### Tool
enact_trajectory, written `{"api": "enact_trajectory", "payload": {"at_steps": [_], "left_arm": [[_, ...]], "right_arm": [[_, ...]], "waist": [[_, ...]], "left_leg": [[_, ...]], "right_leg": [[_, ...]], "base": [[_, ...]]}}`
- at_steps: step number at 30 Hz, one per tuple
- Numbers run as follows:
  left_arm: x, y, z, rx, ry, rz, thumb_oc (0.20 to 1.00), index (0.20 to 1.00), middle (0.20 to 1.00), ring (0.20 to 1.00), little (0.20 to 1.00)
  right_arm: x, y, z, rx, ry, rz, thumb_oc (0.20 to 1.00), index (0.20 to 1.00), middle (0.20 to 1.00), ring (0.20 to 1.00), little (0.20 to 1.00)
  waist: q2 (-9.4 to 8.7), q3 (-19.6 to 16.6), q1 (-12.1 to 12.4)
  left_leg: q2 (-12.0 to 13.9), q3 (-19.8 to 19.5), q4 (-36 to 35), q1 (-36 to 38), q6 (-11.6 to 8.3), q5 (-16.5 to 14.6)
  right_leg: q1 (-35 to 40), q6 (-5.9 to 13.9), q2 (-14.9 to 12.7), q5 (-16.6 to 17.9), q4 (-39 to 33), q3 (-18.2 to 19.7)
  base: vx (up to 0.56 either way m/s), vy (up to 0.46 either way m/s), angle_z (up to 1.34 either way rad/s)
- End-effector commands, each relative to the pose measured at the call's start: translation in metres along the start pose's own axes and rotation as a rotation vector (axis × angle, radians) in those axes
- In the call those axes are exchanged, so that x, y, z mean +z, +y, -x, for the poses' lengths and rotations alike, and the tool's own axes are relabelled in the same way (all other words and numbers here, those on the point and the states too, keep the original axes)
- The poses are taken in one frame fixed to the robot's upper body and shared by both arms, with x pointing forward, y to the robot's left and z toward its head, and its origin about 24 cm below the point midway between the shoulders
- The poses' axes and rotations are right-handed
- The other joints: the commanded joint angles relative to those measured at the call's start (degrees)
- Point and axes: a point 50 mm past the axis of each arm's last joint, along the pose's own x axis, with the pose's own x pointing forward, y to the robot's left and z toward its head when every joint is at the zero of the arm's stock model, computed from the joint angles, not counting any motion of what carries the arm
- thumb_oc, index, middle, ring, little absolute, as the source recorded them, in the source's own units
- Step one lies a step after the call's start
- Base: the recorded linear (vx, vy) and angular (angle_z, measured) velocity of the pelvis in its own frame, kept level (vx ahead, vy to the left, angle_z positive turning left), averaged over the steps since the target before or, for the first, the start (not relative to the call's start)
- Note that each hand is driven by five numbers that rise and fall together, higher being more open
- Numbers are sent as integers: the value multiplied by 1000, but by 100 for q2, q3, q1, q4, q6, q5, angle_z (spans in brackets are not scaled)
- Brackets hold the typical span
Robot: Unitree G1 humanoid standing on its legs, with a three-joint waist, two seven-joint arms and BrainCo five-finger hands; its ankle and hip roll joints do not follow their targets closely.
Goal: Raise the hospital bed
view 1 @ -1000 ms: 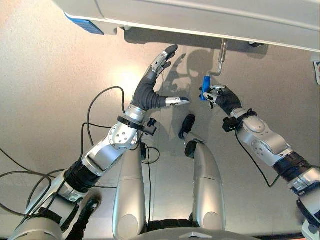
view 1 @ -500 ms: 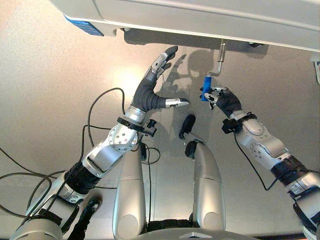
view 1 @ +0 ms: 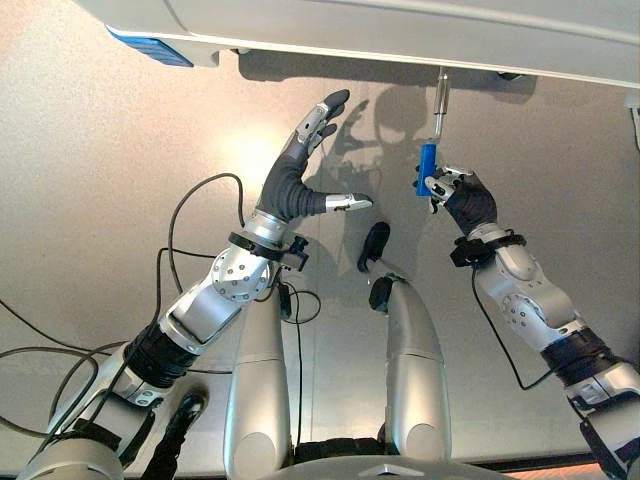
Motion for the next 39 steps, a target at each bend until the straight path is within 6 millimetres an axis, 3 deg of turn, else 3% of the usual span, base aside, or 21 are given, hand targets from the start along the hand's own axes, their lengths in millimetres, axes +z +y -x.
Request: {"api": "enact_trajectory", "payload": {"at_steps": [1, 14, 18, 19, 20, 21, 25, 30, 35, 39], "left_arm": [[27, -1, 0, 5, -138, 81, 1000, 1000, 1000, 1000, 1000], [31, 1, 3, 32, -152, 96, 1000, 1000, 1000, 1000, 1000], [31, 3, 4, 48, -153, 99, 1000, 1000, 1000, 1000, 1000], [30, 2, 4, 46, -152, 104, 1000, 1000, 1000, 1000, 1000], [30, 2, 4, 46, -152, 105, 1000, 1000, 1000, 1000, 1000], [31, 2, 4, 45, -154, 110, 1000, 1000, 1000, 1000, 1000], [31, 1, 4, 42, -155, 109, 1000, 1000, 1000, 1000, 1000], [29, -6, 1, 18, -146, 125, 1000, 1000, 1000, 1000, 1000], [25, -9, 0, 18, -133, 122, 1000, 1000, 1000, 1000, 1000], [13, -6, 1, 66, -91, 140, 1000, 1000, 1000, 1000, 1000]], "right_arm": [[43, -15, -4, -60, -205, -2, 200, 200, 200, 200, 200], [52, -36, 0, -258, -309, -60, 200, 200, 200, 200, 200], [53, -35, 0, -253, -312, 1, 200, 200, 200, 200, 200], [51, -35, 0, -248, -304, -1, 235, 235, 235, 235, 235], [51, -35, 0, -248, -304, -1, 432, 432, 432, 432, 432], [47, -35, 2, -246, -287, 1, 1000, 1000, 1000, 1000, 1000], [35, -33, 2, -243, -240, -11, 1000, 1000, 1000, 1000, 1000], [5, -26, -5, -194, -76, 52, 1000, 1000, 1000, 1000, 1000], [-4, -11, -4, -104, -37, 60, 1000, 1000, 1000, 1000, 1000], [-22, -9, 0, -111, 21, 88, 1000, 1000, 1000, 1000, 1000]], "waist": [[239, -89, -163], [281, -89, -216], [274, -89, -212], [279, -89, -208], [281, -89, -208], [291, -89, -202], [304, -89, -186], [329, -89, -131], [354, -89, -110], [385, -89, -88]], "left_leg": [[166, -140, 187, 260, -135, -385], [170, -118, 188, 235, -129, -402], [179, -118, 177, 220, -125, -395], [178, -120, 171, 224, -123, -391], [178, -121, 170, 225, -123, -391], [172, -130, 174, 228, -118, -394], [162, -130, 169, 245, -112, -385], [151, -136, 172, 241, -116, -373], [144, -148, 169, 228, -120, -351], [142, -139, 48, 366, -126, -305]], "right_leg": [[366, 618, -153, 944, -900, 207], [233, 593, -120, 879, -755, 269], [225, 590, -112, 882, -754, 271], [228, 589, -110, 882, -747, 269], [229, 589, -110, 882, -747, 269], [221, 583, -117, 883, -741, 274], [243, 584, -118, 893, -743, 270], [261, 584, -125, 920, -754, 243], [279, 578, -159, 927, -768, 211], [408, 597, -163, 986, -879, 183]], "base": [[0, -8, -3], [0, -5, -2], [-1, -3, -1], [0, 0, 0], [0, 0, 0], [0, 0, 0], [0, 0, 0], [0, 0, 0], [0, 0, 0], [0, 0, 0]]}}
